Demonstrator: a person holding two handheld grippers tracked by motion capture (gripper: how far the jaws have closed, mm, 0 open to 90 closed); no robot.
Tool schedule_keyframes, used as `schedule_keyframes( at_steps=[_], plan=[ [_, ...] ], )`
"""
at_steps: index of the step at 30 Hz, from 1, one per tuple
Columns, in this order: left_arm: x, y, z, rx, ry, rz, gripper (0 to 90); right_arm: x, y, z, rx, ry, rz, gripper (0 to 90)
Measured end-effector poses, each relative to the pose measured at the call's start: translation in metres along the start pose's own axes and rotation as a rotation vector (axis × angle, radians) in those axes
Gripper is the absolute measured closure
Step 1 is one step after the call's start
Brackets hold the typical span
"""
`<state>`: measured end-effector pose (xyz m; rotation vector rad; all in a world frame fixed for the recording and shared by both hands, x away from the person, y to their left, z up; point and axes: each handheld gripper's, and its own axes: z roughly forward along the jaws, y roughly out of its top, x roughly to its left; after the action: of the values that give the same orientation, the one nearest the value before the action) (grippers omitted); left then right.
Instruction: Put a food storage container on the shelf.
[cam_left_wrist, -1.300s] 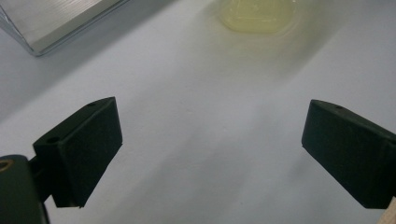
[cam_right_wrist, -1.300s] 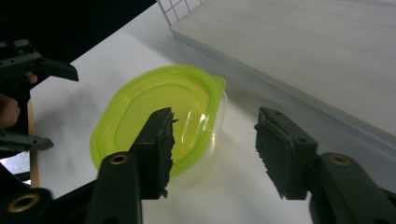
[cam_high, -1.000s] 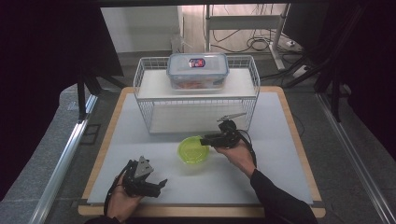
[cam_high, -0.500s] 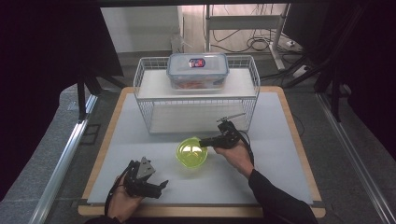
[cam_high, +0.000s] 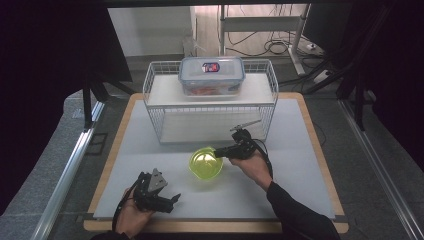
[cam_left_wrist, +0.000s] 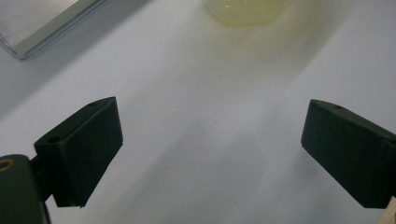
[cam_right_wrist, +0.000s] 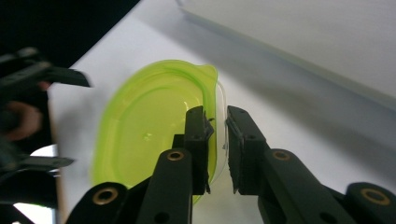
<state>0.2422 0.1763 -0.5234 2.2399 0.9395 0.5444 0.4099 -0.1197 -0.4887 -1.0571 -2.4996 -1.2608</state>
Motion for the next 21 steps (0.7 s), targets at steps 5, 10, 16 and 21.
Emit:
schedule_keyframes(
  at_steps=[5, 10, 16, 21],
  plan=[
    [0.0, 0.0, 0.0, 0.0, -0.001, 0.0, 5.1, -0.006, 0.003, 0.006, -0.031, -0.004, 0.009, 68.0],
    [0.0, 0.0, 0.0, 0.006, -0.001, 0.009, 5.2, -0.003, 0.008, 0.013, -0.027, -0.015, 0.005, 67.8],
    [-0.001, 0.0, 0.001, 0.005, -0.003, 0.009, 5.1, -0.009, 0.007, 0.014, -0.015, 0.036, 0.053, 80.1],
    [-0.001, 0.0, 0.0, 0.01, -0.002, 0.016, 5.1, -0.005, 0.007, 0.01, -0.018, 0.051, 0.058, 81.3]
  ],
)
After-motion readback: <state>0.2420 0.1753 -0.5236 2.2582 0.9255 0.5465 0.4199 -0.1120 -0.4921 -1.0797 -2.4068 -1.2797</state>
